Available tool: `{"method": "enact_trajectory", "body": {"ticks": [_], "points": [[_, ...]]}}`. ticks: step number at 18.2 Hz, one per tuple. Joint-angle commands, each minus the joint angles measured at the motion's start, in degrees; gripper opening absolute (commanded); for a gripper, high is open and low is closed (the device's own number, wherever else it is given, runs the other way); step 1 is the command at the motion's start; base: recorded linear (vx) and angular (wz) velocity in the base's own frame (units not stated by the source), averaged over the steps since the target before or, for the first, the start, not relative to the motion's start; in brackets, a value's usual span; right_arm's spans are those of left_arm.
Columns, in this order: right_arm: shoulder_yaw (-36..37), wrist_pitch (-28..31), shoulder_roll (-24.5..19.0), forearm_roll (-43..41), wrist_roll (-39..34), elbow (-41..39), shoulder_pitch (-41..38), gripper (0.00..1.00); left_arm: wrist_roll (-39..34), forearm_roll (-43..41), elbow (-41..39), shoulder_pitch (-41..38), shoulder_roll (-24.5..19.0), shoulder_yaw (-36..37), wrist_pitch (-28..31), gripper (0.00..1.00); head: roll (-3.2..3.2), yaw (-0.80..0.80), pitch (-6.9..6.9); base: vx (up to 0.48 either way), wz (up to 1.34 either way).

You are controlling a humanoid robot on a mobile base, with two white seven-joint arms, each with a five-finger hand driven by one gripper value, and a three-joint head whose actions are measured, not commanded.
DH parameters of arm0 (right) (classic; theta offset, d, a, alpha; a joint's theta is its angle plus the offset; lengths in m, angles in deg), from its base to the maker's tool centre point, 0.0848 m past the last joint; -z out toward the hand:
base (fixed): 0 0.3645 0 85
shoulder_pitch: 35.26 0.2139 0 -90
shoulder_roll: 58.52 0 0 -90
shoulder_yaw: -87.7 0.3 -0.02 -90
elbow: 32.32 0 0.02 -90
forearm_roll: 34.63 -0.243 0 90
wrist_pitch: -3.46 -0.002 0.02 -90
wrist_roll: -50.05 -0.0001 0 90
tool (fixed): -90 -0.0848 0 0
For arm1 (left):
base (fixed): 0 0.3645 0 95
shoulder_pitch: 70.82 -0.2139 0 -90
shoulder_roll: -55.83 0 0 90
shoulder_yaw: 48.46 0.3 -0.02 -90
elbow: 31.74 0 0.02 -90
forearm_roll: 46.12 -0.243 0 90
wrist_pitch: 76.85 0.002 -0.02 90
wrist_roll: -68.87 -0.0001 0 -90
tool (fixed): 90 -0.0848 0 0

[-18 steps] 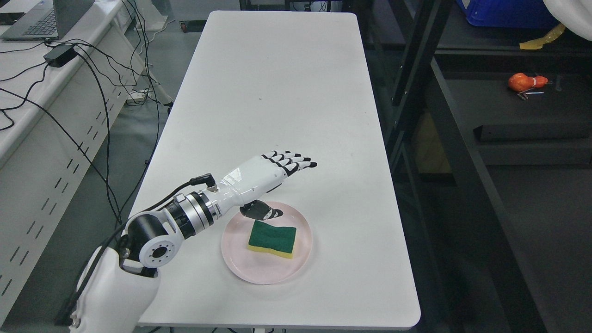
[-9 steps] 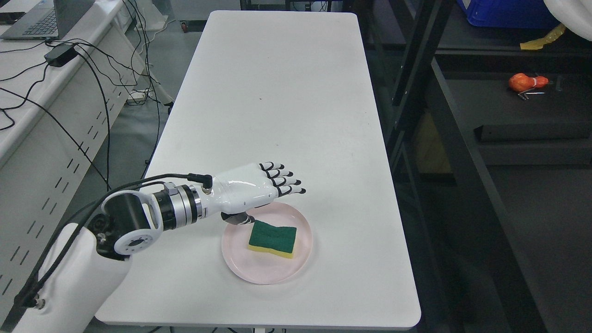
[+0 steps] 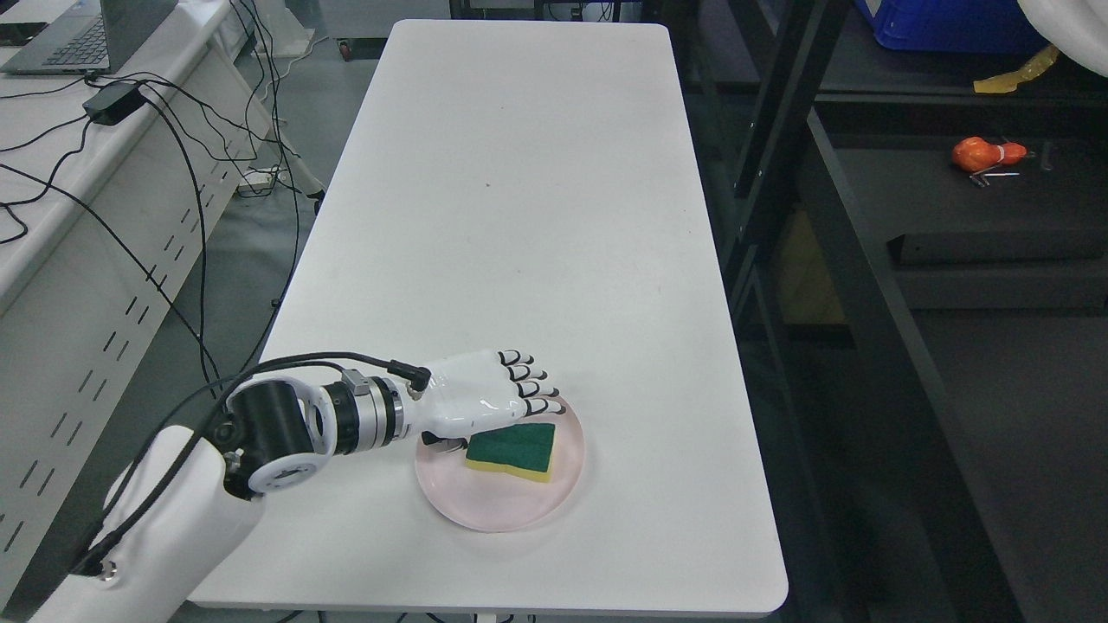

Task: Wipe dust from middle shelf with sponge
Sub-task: 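Lower the left hand onto the green-yellow sponge on the plate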

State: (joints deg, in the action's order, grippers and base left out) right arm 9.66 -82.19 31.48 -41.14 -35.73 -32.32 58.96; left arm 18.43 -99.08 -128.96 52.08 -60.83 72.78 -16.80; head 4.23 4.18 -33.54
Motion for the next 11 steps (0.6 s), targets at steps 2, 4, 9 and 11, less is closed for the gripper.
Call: {"method": "enact_trajectory", "body": {"ticks": [2,4,9,11], "points": [[0.0,0.0,1.0,0.0,0.0,-1.0,0.0,1.0,0.0,-4.4,4.6,0.3,4.3,6.6,0.0,0.89,0.0,0.0,0.0,0.0,0.0],[0.0,0.0,1.0,0.0,0.0,-1.0,0.0,1.0,0.1,-4.3,4.6,0.2,4.3,6.6,0.0,0.84,0.0,0.0,0.0,0.0,0.0],[0.0,0.0,1.0,0.0,0.0,-1.0,0.0,1.0,0.0,-3.6,4.6,0.3,6.6,4.7,0.0,0.61,0.0,0.0,0.0,0.0,0.02],[0.0,0.0,1.0,0.0,0.0,-1.0,0.0,1.0,0.0,-3.3,4.4,-0.3,7.9,2.4,0.0,0.54,0.0,0.0,0.0,-0.002,0.07]]}}
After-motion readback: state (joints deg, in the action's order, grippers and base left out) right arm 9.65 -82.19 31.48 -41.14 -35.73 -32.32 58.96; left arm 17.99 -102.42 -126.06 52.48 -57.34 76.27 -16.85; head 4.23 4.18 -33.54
